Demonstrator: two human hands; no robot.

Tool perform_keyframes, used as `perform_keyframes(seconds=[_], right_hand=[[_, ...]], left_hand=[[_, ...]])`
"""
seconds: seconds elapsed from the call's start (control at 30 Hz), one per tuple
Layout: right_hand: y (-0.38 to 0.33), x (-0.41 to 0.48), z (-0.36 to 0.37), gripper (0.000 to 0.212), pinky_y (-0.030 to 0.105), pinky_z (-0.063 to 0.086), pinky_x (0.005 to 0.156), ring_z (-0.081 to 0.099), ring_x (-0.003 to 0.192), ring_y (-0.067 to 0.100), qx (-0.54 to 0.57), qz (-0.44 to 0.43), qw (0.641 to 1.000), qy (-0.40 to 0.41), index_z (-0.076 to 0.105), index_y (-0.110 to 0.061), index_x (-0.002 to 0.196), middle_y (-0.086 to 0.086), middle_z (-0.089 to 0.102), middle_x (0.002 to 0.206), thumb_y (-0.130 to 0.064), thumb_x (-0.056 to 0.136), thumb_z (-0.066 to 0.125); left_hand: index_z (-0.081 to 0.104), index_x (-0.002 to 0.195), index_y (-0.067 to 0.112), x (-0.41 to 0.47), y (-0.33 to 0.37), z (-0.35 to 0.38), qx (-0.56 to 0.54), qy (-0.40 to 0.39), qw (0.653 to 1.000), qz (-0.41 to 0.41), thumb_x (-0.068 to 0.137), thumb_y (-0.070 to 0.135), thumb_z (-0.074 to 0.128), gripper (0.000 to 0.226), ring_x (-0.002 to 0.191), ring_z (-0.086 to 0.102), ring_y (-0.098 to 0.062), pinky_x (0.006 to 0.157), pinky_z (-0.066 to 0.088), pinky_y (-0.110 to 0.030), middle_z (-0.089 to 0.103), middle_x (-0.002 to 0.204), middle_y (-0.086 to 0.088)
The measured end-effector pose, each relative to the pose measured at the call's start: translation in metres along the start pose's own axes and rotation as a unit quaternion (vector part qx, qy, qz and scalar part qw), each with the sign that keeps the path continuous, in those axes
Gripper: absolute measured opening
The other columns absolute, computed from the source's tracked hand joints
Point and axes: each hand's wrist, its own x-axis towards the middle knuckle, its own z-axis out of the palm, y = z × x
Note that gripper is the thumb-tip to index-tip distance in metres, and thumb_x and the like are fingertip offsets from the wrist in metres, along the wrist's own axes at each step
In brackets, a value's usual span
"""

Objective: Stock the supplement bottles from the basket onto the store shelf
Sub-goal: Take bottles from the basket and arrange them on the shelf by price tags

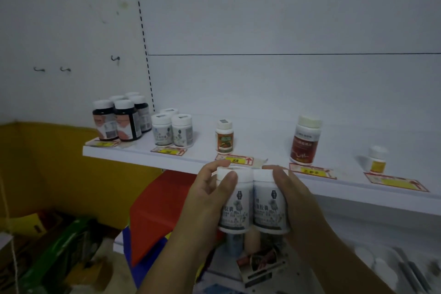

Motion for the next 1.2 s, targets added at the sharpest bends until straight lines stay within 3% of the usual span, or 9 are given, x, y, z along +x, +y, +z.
perform_keyframes(seconds=[0.17, 0.33, 0.43, 0.57, 0.67, 0.8, 0.97, 1.07, 1.2], right_hand=[[-0.029, 0.047, 0.024, 0.044, 0.023, 0.056, 0.056, 0.072, 0.076, 0.012, -0.081, -0.091, 0.992, -0.03, 0.065, -0.023, 0.096, -0.007, 0.075, 0.084, -0.05, 0.062, 0.059], [-0.073, 0.123, 0.06, 0.053, 0.01, 0.05, 0.054, 0.069, 0.073, -0.001, -0.123, -0.189, 0.972, -0.065, 0.064, -0.023, 0.099, -0.015, 0.073, 0.08, -0.055, 0.058, 0.064], [-0.085, 0.176, 0.088, 0.04, 0.015, 0.053, 0.059, 0.067, 0.079, 0.003, -0.178, -0.202, 0.961, -0.059, 0.062, -0.023, 0.104, -0.012, 0.069, 0.09, -0.041, 0.07, 0.072], [-0.087, 0.241, 0.113, 0.033, 0.029, 0.052, 0.065, 0.063, 0.084, 0.013, -0.274, -0.172, 0.945, -0.038, 0.061, -0.021, 0.092, -0.003, 0.065, 0.093, -0.04, 0.069, 0.076], [-0.076, 0.277, 0.128, 0.031, 0.04, 0.056, 0.076, 0.063, 0.083, 0.018, -0.334, -0.146, 0.93, -0.035, 0.06, -0.016, 0.081, 0.003, 0.063, 0.089, -0.039, 0.068, 0.077], [-0.06, 0.31, 0.138, 0.034, 0.032, 0.051, 0.071, 0.057, 0.079, 0.012, -0.399, -0.097, 0.911, -0.027, 0.06, -0.015, 0.088, -0.001, 0.058, 0.088, -0.036, 0.068, 0.078], [-0.039, 0.322, 0.142, 0.034, 0.028, 0.054, 0.073, 0.059, 0.09, 0.017, -0.464, 0.002, 0.884, -0.057, 0.058, -0.021, 0.089, 0.0, 0.058, 0.1, -0.029, 0.066, 0.081], [-0.026, 0.32, 0.144, 0.036, 0.02, 0.052, 0.061, 0.061, 0.088, 0.015, -0.479, 0.052, 0.871, -0.092, 0.059, -0.02, 0.095, 0.001, 0.059, 0.101, -0.025, 0.067, 0.081], [-0.021, 0.317, 0.147, 0.032, 0.017, 0.05, 0.062, 0.06, 0.088, 0.012, -0.479, 0.093, 0.864, -0.125, 0.056, -0.022, 0.099, -0.001, 0.058, 0.101, -0.025, 0.073, 0.076]], left_hand=[[0.061, 0.099, 0.023, 0.045, 0.034, -0.027, 0.056, 0.018, 0.997, 0.048, 0.063, 0.032, 0.069, 0.038, 0.08, 0.073, -0.019, 0.064, 0.06, -0.034, 0.076, 0.088, 0.003], [0.066, 0.095, 0.021, 0.123, 0.108, -0.064, 0.206, 0.082, 0.965, 0.139, 0.06, 0.045, 0.074, 0.043, 0.071, 0.069, -0.009, 0.063, 0.056, -0.028, 0.073, 0.077, 0.007], [0.065, 0.093, 0.016, 0.182, 0.142, -0.092, 0.315, 0.142, 0.923, 0.169, 0.073, 0.037, 0.075, 0.03, 0.074, 0.07, -0.012, 0.057, 0.057, -0.023, 0.07, 0.086, -0.002], [0.06, 0.099, 0.015, 0.25, 0.165, -0.136, 0.436, 0.169, 0.874, 0.13, 0.074, 0.037, 0.074, 0.037, 0.089, 0.066, -0.023, 0.078, 0.059, -0.043, 0.064, 0.099, -0.008], [0.054, 0.111, 0.02, 0.291, 0.169, -0.16, 0.458, 0.141, 0.872, 0.097, 0.072, 0.031, 0.074, 0.045, 0.091, 0.061, -0.023, 0.075, 0.058, -0.04, 0.058, 0.108, -0.009], [0.052, 0.121, 0.024, 0.337, 0.161, -0.175, 0.51, 0.049, 0.859, 0.018, 0.072, 0.026, 0.07, 0.052, 0.092, 0.058, -0.021, 0.057, 0.058, -0.031, 0.053, 0.111, -0.006], [0.065, 0.106, 0.015, 0.37, 0.142, -0.181, 0.591, -0.128, 0.79, -0.102, 0.073, 0.016, 0.072, 0.033, 0.082, 0.061, -0.017, 0.051, 0.057, -0.025, 0.059, 0.096, 0.0], [0.064, 0.111, 0.009, 0.377, 0.13, -0.18, 0.62, -0.186, 0.745, -0.162, 0.074, 0.011, 0.072, 0.037, 0.078, 0.063, -0.019, 0.056, 0.06, -0.027, 0.062, 0.093, -0.005], [0.059, 0.123, 0.008, 0.376, 0.107, -0.172, 0.683, -0.234, 0.67, -0.174, 0.08, 0.014, 0.068, 0.044, 0.078, 0.062, -0.016, 0.072, 0.057, -0.028, 0.063, 0.098, -0.004]])
